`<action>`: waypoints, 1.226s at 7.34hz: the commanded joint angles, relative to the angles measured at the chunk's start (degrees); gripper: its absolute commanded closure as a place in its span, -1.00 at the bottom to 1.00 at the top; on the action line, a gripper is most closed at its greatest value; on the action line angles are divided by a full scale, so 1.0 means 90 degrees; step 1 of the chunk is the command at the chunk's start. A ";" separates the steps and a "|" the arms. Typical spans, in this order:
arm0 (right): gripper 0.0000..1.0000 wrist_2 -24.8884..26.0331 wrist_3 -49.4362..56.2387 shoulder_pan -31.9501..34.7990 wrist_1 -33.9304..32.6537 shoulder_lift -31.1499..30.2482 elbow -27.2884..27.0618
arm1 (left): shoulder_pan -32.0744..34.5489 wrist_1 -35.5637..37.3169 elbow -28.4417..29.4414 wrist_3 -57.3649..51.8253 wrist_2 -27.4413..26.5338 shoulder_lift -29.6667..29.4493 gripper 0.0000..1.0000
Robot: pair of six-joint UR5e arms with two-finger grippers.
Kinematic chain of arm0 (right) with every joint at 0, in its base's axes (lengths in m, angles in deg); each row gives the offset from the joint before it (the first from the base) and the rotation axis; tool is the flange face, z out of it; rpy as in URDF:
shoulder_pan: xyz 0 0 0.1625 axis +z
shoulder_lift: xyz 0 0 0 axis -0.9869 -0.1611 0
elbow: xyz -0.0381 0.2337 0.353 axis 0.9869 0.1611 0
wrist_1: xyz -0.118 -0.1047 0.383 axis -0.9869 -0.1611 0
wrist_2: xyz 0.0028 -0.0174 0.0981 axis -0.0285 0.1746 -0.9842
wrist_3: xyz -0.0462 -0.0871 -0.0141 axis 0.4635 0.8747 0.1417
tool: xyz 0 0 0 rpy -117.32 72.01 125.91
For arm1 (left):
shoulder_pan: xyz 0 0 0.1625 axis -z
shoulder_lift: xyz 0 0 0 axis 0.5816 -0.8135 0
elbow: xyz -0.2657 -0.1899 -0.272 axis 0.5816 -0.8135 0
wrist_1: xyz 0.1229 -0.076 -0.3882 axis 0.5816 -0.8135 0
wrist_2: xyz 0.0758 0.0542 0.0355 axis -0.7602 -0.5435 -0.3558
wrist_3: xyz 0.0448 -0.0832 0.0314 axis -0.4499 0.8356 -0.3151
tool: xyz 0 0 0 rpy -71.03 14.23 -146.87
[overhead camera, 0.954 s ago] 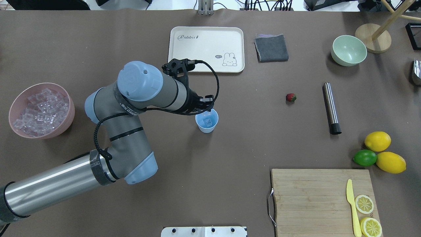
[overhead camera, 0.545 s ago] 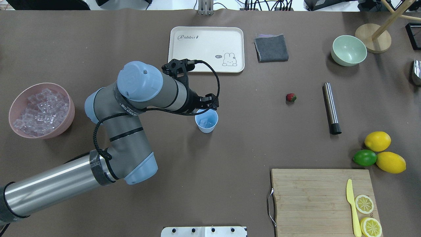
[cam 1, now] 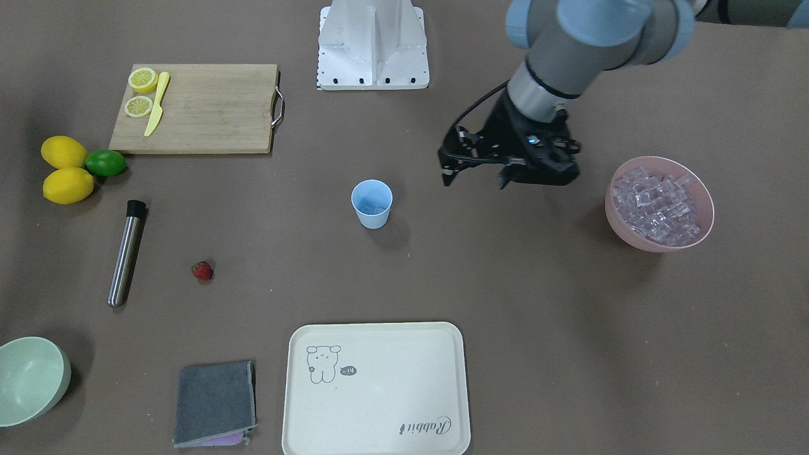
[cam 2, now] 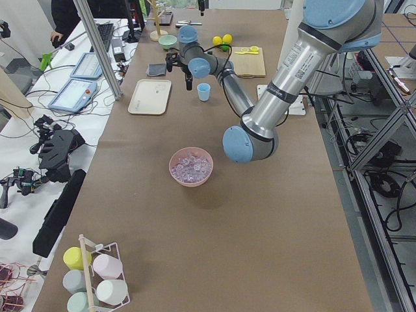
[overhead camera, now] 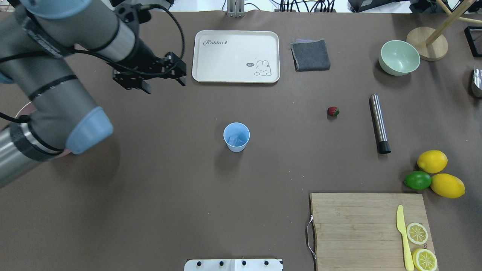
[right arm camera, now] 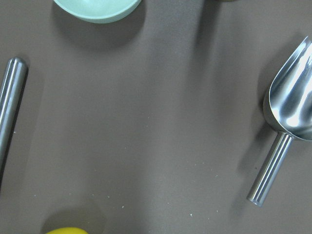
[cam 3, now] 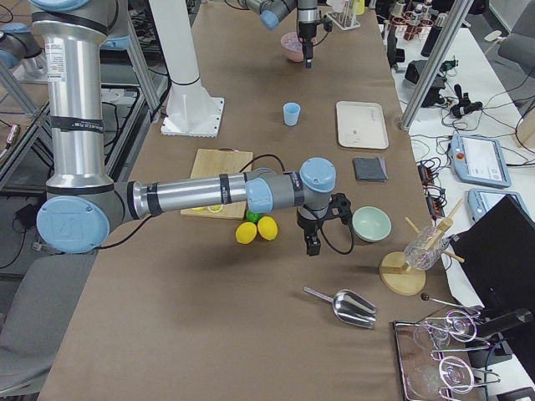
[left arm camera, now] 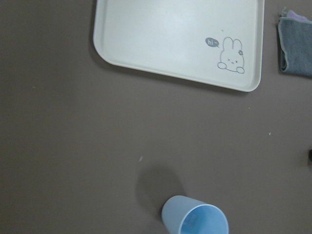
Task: Mash ice and strawberries in cup
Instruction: 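Move the left gripper back over the pink ice bowl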
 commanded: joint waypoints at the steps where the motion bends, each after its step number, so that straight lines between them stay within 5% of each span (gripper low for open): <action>1: -0.99 0.0000 0.0000 0.0000 0.0003 0.0023 0.0001 | 0.1237 0.1466 -0.0794 -0.2214 0.0187 0.0666 -0.96; 5: -0.99 0.0000 0.0000 0.0000 0.0003 0.0042 0.0001 | 0.1496 0.1726 -0.0865 -0.4380 0.0051 0.2345 -0.95; 9: -0.99 0.0010 0.0000 0.0000 0.0003 0.0100 0.0021 | 0.1603 0.0463 -0.0797 -0.6666 -0.0487 0.3624 -0.94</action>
